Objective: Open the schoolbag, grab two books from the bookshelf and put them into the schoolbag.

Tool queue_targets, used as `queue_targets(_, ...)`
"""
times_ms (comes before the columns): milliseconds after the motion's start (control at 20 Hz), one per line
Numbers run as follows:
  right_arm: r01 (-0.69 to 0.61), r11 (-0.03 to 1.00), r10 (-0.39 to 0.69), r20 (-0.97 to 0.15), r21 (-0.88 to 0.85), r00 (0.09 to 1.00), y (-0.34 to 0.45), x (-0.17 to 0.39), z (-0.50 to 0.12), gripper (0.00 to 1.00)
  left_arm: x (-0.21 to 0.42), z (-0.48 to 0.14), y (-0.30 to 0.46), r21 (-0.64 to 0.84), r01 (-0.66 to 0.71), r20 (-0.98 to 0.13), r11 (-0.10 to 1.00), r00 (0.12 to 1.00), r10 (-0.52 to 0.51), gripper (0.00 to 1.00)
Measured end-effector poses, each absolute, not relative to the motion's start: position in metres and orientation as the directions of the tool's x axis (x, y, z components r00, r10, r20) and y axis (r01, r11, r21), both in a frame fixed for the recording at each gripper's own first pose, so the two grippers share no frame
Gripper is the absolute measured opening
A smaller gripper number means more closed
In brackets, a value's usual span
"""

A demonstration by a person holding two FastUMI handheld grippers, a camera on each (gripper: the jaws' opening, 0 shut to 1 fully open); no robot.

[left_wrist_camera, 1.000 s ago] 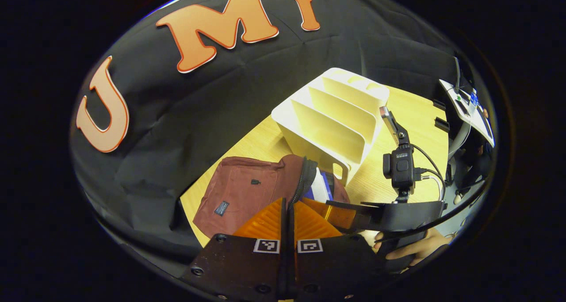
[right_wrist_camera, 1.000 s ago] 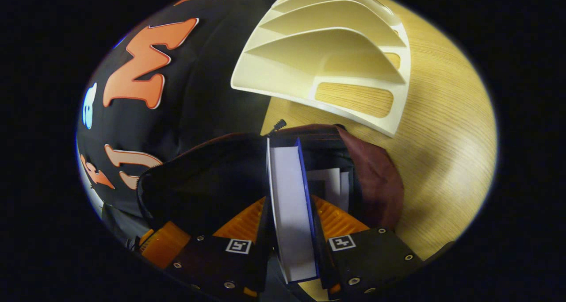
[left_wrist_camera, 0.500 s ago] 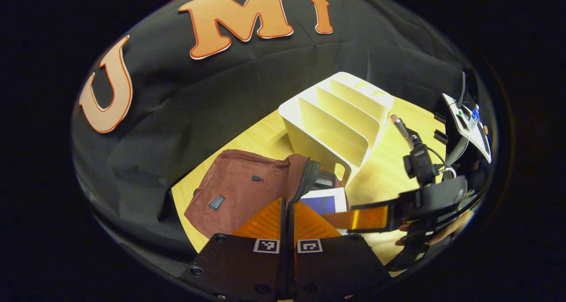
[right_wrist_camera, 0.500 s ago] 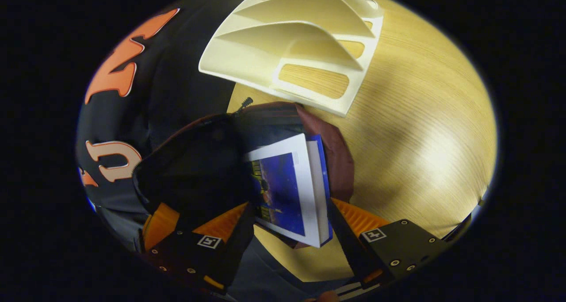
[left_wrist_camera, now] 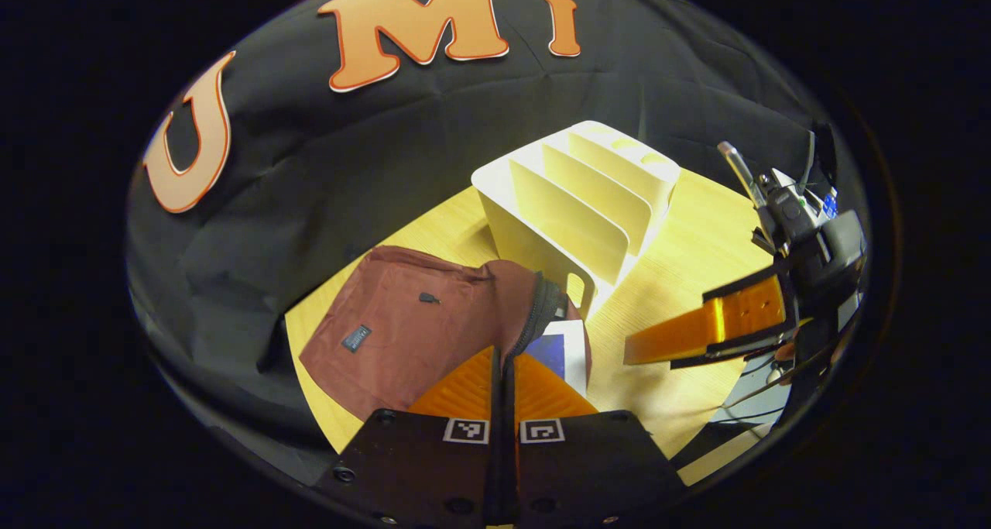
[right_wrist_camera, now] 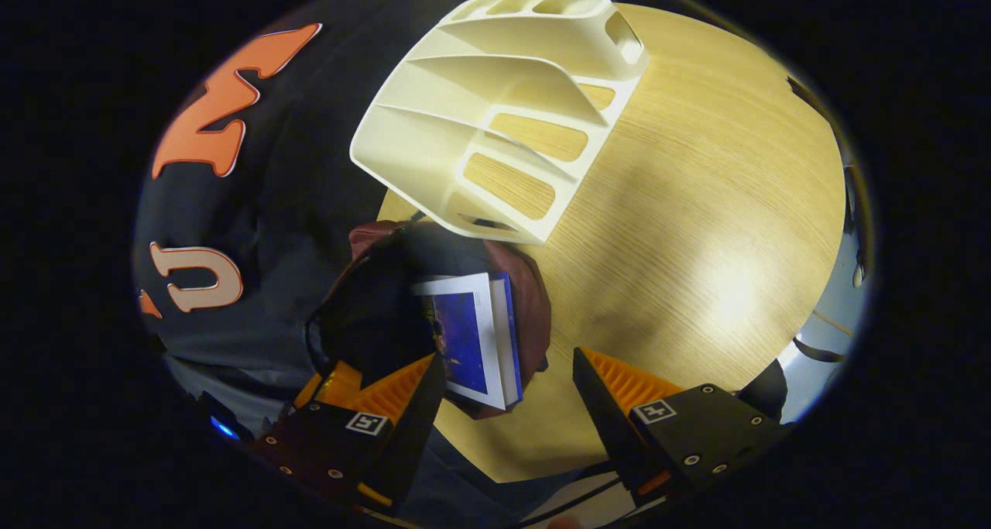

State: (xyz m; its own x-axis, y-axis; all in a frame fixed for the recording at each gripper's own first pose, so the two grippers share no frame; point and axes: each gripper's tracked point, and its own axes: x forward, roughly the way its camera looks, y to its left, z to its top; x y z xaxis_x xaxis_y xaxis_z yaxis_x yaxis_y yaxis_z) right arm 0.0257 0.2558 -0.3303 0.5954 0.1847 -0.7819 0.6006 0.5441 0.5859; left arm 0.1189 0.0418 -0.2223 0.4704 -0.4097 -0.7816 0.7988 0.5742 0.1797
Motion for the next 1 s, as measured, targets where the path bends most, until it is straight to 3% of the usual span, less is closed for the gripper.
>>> queue_targets(250,0.578,0.585,0.163,-0.780,0.570,0.604,0.210,0.037,-0.317,0.98,0.104,-0.235,0.040,0.166,0.748,-0.800,0.642,0.483,-0.356,0.01)
queue_targets(350,0.557,0.611,0.185,-0.786,0.562,0.590,0.197,0.035,-0.312,0.98,0.088,-0.243,0.031,0.133,0.729,-0.815,0.671,0.466,-0.345,0.05)
queue_targets(500,0.504,0.654,0.243,-0.788,0.564,0.566,0.181,0.032,-0.305,0.98,0.056,-0.246,0.007,0.037,0.697,-0.825,0.716,0.426,-0.372,0.61)
queue_targets(600,0.474,0.656,0.272,-0.770,0.587,0.577,0.169,0.032,-0.293,0.98,0.038,-0.245,-0.001,0.025,0.638,-0.822,0.770,0.452,-0.348,0.99)
queue_targets(800,0.376,0.714,0.270,-0.728,0.591,0.631,0.129,0.029,-0.258,0.97,0.019,-0.229,-0.024,0.038,0.499,-0.765,0.866,0.572,-0.296,1.00)
queue_targets(1000,0.217,0.805,0.236,-0.634,0.552,0.737,0.095,0.041,-0.201,0.98,0.029,-0.183,-0.065,0.043,0.405,-0.602,0.913,0.740,-0.300,0.99)
